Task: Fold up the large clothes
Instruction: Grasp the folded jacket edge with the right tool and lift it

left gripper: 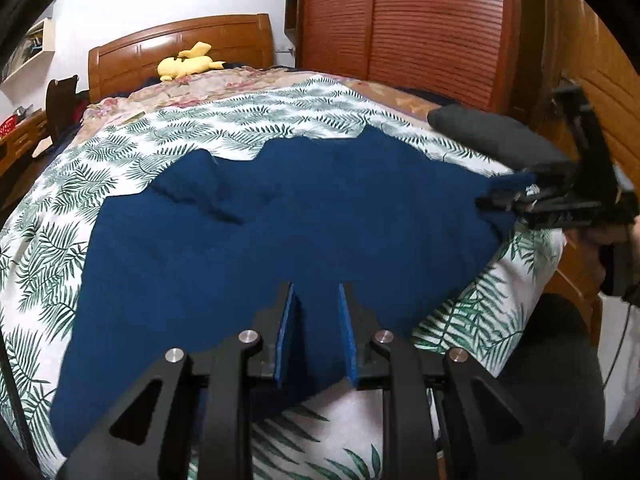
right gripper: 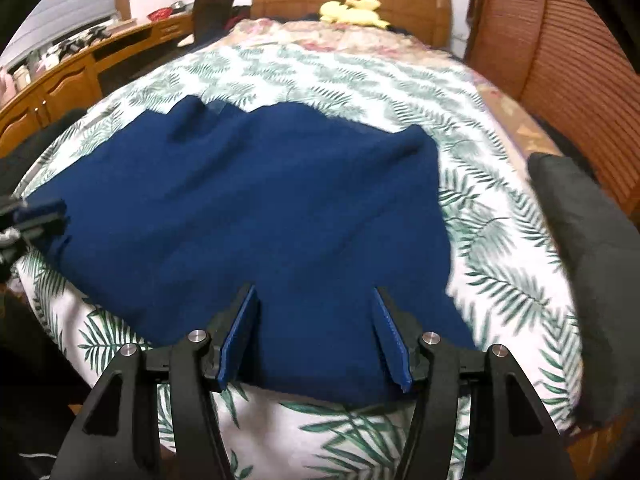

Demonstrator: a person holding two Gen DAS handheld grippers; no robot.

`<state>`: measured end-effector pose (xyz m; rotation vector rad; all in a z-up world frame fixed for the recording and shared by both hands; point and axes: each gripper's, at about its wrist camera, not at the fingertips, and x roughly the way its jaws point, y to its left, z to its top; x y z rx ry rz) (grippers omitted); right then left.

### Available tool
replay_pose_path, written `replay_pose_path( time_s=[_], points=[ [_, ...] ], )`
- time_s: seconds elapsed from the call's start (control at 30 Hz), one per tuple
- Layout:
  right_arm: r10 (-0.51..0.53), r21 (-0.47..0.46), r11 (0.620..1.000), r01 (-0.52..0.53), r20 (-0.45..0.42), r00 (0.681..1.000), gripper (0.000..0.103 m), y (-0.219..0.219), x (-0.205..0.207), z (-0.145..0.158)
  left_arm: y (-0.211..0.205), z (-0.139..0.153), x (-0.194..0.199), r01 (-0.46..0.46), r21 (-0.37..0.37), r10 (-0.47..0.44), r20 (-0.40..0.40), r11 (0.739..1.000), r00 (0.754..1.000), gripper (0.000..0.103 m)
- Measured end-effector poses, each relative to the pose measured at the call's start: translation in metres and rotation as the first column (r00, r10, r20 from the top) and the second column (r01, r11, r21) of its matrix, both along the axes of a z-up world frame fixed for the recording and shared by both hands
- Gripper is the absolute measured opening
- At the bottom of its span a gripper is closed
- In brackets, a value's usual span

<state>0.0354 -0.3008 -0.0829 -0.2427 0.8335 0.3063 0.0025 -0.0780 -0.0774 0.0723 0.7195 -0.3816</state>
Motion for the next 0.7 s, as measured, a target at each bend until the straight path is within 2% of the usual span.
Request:
replay_pose_path(
  time_s=[0.1,0.17,0.33,0.43,0.53,0.6,0.7],
  points=[
    [-0.031,0.003,1.000,0.031,0.016,0.999,0.062,-0.012,-0.004,0.004,-0.005,-0.006,0.003,-0.004,0.015,0.004,0.000,1.000,1.000,0.020],
    [-0.040,0.035,0.999,0.040,0.000,0.999,0.062,-0.020,-0.004,0.003,-0.006,-0.010,0.004,-0.008,0.009,0.008,-0.008,1.000,1.000,0.020],
    [-0.069,0.038,0.997,0.070,-0.009,0.998,0.064,-0.028,-0.003,-0.002,-0.007,-0.012,0.004,-0.007,0.012,0.007,-0.010,1.000,1.000,0.020],
    [-0.104,0.014,0.994,0.104,-0.013,0.995,0.068,-0.031,0.003,-0.008,-0.007,-0.012,0.005,-0.004,0.008,0.005,-0.012,1.000,1.000,0.020],
    [-0.141,-0.007,0.990,0.141,-0.019,0.990,0.078,-0.035,0.010,-0.014,-0.006,-0.013,0.006,-0.002,0.006,0.002,-0.014,1.000,1.000,0.020],
    [-0.164,0.002,0.986,0.164,-0.041,0.986,0.083,-0.040,0.013,-0.019,-0.005,-0.012,0.006,0.001,0.007,-0.001,-0.012,1.000,1.000,0.020],
    [-0.187,0.075,0.978,0.196,-0.114,0.976,0.085,-0.052,0.020,-0.028,-0.004,-0.013,0.006,0.002,0.007,-0.002,-0.013,1.000,1.000,0.020]
  ],
)
